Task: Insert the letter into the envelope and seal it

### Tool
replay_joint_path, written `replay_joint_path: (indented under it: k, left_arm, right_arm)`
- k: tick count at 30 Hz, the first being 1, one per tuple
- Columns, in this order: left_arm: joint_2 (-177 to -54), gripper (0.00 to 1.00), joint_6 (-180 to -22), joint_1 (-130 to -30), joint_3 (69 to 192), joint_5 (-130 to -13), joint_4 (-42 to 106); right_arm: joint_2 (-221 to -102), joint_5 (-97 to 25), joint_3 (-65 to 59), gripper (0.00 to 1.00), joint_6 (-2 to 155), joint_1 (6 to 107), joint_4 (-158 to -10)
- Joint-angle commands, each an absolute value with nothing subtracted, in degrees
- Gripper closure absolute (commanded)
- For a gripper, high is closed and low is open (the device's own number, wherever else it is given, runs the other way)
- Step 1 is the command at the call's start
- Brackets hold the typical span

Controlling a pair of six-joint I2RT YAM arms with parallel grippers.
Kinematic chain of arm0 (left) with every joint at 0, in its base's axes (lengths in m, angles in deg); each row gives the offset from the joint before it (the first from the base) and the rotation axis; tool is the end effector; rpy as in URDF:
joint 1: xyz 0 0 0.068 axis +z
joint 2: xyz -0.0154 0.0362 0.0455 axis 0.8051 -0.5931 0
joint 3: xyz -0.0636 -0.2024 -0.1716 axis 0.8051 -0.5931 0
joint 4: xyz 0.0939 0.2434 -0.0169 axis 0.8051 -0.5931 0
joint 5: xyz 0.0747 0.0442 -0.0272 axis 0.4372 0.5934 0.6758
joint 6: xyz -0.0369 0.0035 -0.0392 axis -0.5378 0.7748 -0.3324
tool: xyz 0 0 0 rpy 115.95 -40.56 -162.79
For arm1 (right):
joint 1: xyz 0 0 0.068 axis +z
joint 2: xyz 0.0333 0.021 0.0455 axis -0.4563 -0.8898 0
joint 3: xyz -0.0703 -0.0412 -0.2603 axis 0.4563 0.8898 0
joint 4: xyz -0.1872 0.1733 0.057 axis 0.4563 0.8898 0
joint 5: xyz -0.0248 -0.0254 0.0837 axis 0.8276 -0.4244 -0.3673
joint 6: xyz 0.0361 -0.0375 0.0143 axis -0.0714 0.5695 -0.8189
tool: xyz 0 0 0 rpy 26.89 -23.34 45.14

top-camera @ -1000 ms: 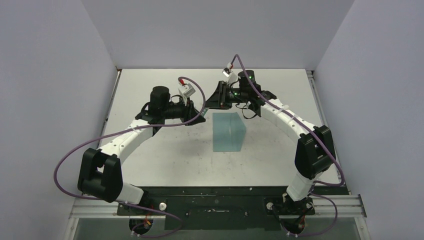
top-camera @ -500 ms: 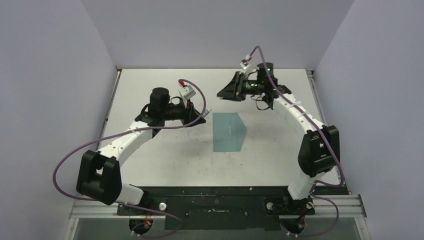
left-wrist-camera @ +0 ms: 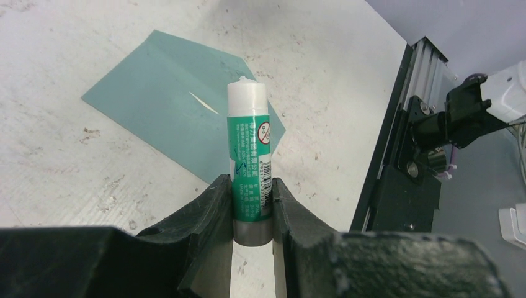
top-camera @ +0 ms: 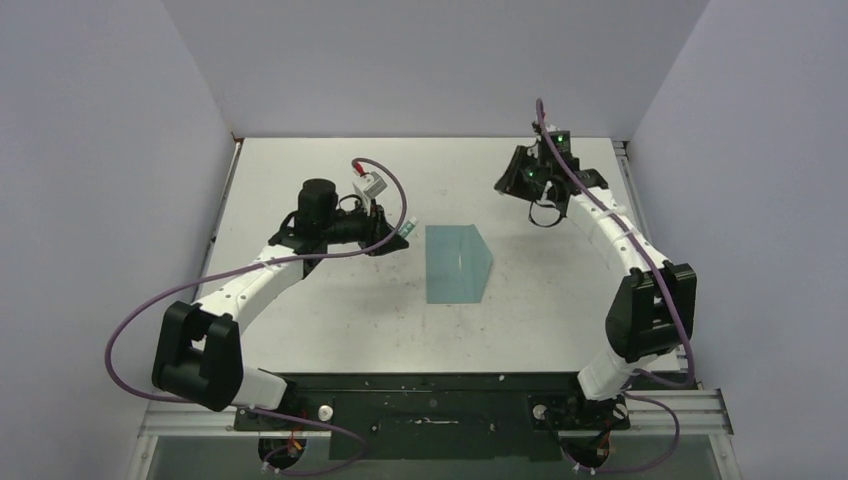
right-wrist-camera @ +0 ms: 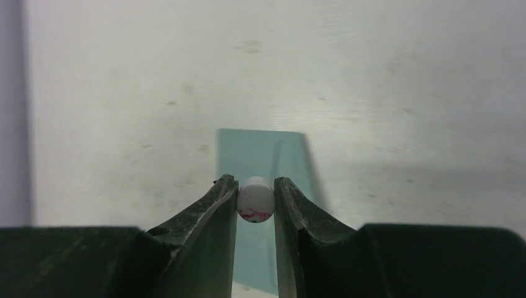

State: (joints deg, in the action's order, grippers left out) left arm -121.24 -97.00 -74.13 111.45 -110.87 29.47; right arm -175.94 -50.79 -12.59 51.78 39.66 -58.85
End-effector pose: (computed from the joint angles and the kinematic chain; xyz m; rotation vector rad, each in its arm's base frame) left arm 0.2803 -0.1331 0.2689 0.7560 1.9331 -1.1539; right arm 0.3713 0.0964 0.3291 0.1509 2.2741 0.8516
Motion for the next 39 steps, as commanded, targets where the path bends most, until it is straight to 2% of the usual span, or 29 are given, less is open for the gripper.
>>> replay_joint_path:
  k: [1, 8, 15, 25, 39]
  left_arm:
    - [-117.8, 1.00, -102.0, -73.8, 111.9, -107.8, 37.6]
    - [-116.2, 1.00, -105.4, -73.6, 111.6, -103.1, 41.4]
    - [-116.1, 1.00, -106.4, -73.5, 111.6, -100.3, 41.2]
    - [-116.4, 1.00, -107.8, -73.5, 112.2, -99.1, 41.9]
    - [-115.9, 1.00, -108.7, -73.5, 112.3, -99.4, 41.6]
  right_arm:
    - [-171.9, -18.8, -2.5, 0.95, 61.0, 39.4, -54.9]
    - [-170.6, -10.7, 13.0, 0.94, 59.7, 40.2, -63.3]
    - [-173.1, -8.4, 18.4, 0.92, 59.0, 41.1, -68.2]
    - [-174.5, -10.5, 20.7, 0.71, 58.5, 41.3, -69.6]
    - [-173.7, -13.7, 21.6, 0.56, 57.6, 41.2, -69.0]
